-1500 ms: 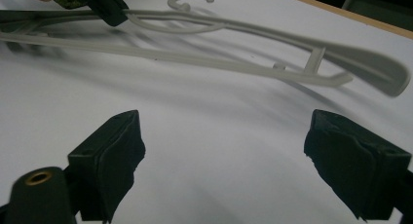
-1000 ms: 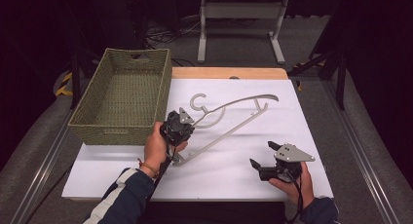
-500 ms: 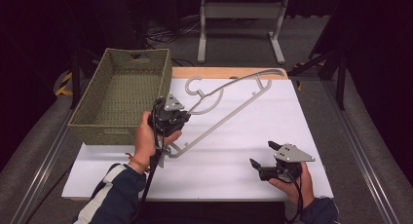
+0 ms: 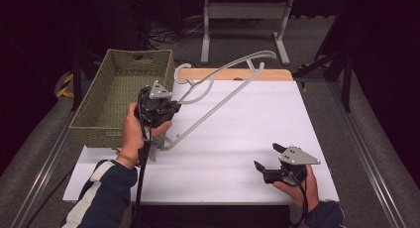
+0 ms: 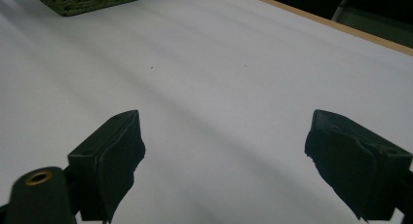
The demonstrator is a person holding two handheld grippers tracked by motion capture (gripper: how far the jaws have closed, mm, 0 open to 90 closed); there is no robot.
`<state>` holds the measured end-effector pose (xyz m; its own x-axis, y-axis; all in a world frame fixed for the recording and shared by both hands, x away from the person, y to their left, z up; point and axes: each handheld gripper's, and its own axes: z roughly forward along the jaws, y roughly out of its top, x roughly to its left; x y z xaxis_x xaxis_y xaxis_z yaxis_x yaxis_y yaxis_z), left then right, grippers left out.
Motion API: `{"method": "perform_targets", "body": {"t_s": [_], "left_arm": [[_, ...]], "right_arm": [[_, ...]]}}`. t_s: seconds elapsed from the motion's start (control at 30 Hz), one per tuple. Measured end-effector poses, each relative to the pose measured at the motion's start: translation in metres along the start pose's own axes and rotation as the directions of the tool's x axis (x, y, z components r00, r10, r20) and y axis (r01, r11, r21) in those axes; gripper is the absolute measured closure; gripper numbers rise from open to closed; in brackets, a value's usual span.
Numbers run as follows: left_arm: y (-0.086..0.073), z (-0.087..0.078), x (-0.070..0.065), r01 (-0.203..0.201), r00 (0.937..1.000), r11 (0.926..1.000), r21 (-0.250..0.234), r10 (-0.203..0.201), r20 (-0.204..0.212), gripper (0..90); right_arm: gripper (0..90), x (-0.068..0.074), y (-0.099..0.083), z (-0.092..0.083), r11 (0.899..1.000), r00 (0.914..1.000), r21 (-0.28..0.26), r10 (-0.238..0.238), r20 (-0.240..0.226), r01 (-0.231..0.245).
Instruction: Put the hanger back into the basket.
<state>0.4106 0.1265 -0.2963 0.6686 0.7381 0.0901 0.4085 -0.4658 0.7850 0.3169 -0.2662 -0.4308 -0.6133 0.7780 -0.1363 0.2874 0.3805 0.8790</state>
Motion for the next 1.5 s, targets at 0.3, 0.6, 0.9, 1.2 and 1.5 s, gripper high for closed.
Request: {"method": "perform_targets", "body": {"t_s": [0.3, 0.6, 0.9, 1.2, 1.5], "left_arm": [[0.004, -0.014, 0.021, 0.002, 0.9986, 1.0000, -0.002, -0.002, -0.053, 81.9], [0.007, -0.024, 0.053, 0.002, 0.9924, 0.9999, -0.016, -0.004, -0.123, 81.8], [0.009, -0.023, 0.086, 0.019, 0.9845, 0.9996, -0.019, -0.022, -0.174, 81.8], [0.009, -0.022, 0.121, 0.043, 0.9760, 0.9984, -0.036, -0.049, -0.212, 81.8], [-0.005, -0.007, 0.150, 0.079, 0.9708, 0.9965, -0.029, -0.083, -0.225, 81.8]], "right_arm": [[13.3, 0.000, -0.001, 0.001, 1.000, 1.0000, 0.005, 0.003, -0.005, -0.003], [13.4, 0.001, -0.001, 0.003, 1.000, 1.0000, 0.010, 0.003, -0.008, -0.003], [13.4, 0.002, -0.002, 0.005, 1.000, 1.0000, 0.021, 0.003, -0.007, -0.003], [13.4, 0.002, -0.003, 0.007, 1.000, 0.9999, 0.029, 0.006, -0.010, -0.006], [13.4, 0.002, -0.004, 0.008, 0.999, 0.9999, 0.040, 0.007, -0.014, -0.006]]}}
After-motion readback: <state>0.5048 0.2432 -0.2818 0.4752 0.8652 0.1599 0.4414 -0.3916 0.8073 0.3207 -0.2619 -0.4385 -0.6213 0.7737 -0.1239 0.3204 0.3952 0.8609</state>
